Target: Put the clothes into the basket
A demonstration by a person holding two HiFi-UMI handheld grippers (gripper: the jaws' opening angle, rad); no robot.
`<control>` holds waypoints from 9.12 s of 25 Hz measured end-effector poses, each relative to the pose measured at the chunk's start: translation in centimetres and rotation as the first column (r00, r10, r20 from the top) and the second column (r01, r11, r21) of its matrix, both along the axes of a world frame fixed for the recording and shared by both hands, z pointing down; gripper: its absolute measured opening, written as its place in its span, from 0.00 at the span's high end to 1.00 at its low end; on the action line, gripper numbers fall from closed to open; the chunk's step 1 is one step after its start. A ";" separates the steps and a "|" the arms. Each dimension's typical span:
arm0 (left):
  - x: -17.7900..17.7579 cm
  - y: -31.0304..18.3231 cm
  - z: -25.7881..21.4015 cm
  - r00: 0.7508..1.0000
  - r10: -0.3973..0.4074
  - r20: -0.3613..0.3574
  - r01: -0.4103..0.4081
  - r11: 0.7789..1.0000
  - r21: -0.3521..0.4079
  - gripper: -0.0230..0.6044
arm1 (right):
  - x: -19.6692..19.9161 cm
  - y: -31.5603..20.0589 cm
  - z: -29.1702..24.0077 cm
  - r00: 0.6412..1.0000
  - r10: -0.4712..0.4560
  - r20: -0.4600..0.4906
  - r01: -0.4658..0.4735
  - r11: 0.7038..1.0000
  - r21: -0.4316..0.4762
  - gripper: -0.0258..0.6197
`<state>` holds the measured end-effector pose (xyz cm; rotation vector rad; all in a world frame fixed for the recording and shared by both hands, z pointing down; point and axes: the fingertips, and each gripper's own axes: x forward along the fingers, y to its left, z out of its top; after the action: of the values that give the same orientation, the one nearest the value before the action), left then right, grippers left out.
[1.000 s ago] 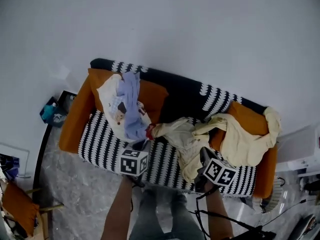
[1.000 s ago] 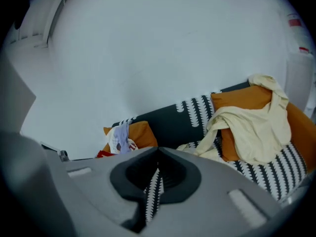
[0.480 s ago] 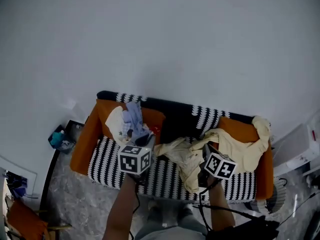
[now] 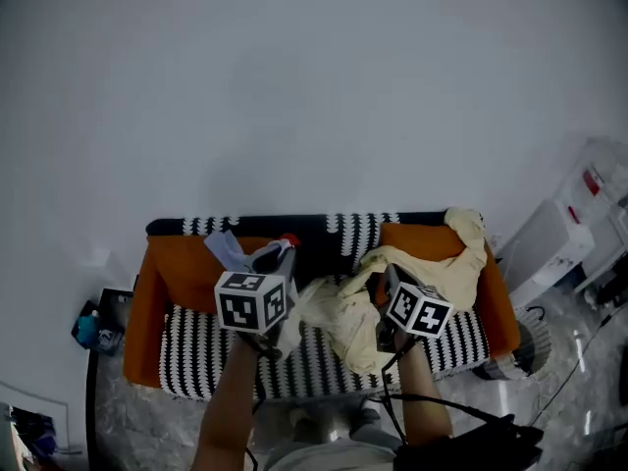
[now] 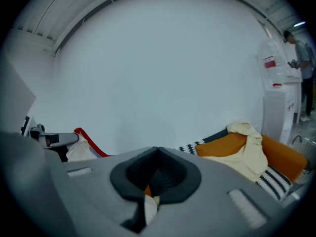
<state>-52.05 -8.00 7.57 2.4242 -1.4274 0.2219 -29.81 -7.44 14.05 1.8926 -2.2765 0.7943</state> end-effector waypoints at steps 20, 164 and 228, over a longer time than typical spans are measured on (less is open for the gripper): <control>30.9 7.7 -9.4 0.877 0.480 0.034 -0.478 0.861 0.175 0.90 | 27.2 14.7 -4.7 0.899 0.437 -0.028 -0.433 0.898 0.080 0.96; 112.6 17.3 32.4 0.650 0.745 0.150 -0.592 0.619 -0.516 0.65 | 104.4 32.4 25.9 0.701 0.710 -0.060 -0.664 0.620 -0.418 0.96; 22.3 15.8 37.6 0.794 -0.603 0.082 0.539 0.634 -0.555 0.67 | 22.7 -0.7 24.5 0.810 -0.564 -0.159 0.454 0.776 -0.438 0.96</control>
<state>-29.72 7.84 45.18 1.4046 -1.7080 0.2893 -7.10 -8.11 38.51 1.0490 -2.1028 0.7490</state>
